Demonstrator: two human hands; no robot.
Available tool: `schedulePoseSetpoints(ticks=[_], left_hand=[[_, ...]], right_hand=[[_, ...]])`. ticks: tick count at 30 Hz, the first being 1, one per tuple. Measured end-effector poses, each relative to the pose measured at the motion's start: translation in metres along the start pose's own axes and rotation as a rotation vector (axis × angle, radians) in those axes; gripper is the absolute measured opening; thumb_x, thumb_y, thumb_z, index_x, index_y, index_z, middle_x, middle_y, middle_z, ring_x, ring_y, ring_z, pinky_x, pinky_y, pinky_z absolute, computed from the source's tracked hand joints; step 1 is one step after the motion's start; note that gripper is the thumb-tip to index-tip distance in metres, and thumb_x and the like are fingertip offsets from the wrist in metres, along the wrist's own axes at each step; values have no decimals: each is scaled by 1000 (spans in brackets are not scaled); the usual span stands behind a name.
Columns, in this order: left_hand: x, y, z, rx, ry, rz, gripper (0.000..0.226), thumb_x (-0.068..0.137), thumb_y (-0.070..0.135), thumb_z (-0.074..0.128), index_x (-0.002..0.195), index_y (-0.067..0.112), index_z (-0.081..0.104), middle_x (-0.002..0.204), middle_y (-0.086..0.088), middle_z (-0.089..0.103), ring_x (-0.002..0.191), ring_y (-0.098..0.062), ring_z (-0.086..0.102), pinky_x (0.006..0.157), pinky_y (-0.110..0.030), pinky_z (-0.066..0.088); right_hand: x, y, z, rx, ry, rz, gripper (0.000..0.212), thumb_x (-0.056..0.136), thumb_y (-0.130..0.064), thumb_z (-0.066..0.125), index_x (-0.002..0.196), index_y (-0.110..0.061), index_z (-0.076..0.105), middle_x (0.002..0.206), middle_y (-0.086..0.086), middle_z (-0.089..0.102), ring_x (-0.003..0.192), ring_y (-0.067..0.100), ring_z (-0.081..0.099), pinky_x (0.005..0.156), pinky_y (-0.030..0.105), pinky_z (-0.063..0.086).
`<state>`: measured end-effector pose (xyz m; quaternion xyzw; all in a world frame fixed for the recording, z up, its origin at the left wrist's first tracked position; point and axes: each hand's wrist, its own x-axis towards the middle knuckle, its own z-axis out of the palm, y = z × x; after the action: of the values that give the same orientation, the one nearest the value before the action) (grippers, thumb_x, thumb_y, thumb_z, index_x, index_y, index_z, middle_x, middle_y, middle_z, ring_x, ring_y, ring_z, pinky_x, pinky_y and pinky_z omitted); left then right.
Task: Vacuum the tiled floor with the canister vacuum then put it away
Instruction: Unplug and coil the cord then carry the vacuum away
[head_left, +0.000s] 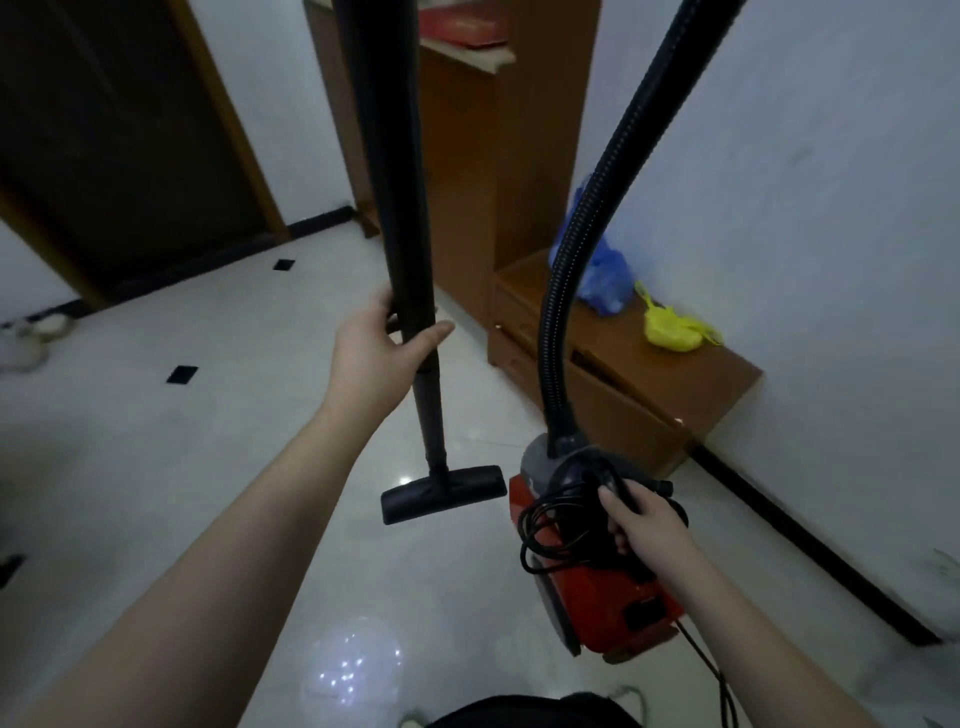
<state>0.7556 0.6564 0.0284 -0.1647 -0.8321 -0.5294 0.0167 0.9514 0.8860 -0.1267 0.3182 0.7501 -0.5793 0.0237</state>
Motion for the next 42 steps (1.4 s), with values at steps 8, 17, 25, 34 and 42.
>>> schedulePoseSetpoints(ticks=[8,17,25,34,42], left_hand=[[-14,-56,-132,0,195,-93,46,83,33,72,124,19,58,116,8,66,110,-8,58,70,-2,43],[5,-100,-223,-17,439,-179,38,81,34,75,115,24,61,107,14,68,107,-7,62,92,-26,51],[98,-134,-251,41,541,-192,38,80,34,76,112,19,64,103,12,69,100,-12,66,90,-38,55],[217,-153,-256,91,651,-249,30,81,30,75,109,22,65,98,17,69,96,2,64,78,-8,50],[311,-172,-260,63,657,-209,30,81,26,76,109,20,65,97,18,67,97,2,63,71,0,45]], right_hand=[[1,-81,135,-58,-189,-55,22,97,-36,54,98,-17,65,70,4,57,61,16,54,55,23,47],[41,-148,238,-139,-352,-134,22,97,-34,54,92,-16,66,68,4,58,57,15,55,54,24,48],[134,-199,305,-111,-459,-109,20,97,-32,56,96,-15,66,67,4,56,58,14,53,54,25,47],[250,-269,351,-80,-522,-34,19,100,-26,50,97,-13,63,69,5,53,57,16,48,54,27,43],[326,-314,379,-33,-535,-12,16,101,-23,48,100,-17,63,67,5,52,55,15,47,49,26,41]])
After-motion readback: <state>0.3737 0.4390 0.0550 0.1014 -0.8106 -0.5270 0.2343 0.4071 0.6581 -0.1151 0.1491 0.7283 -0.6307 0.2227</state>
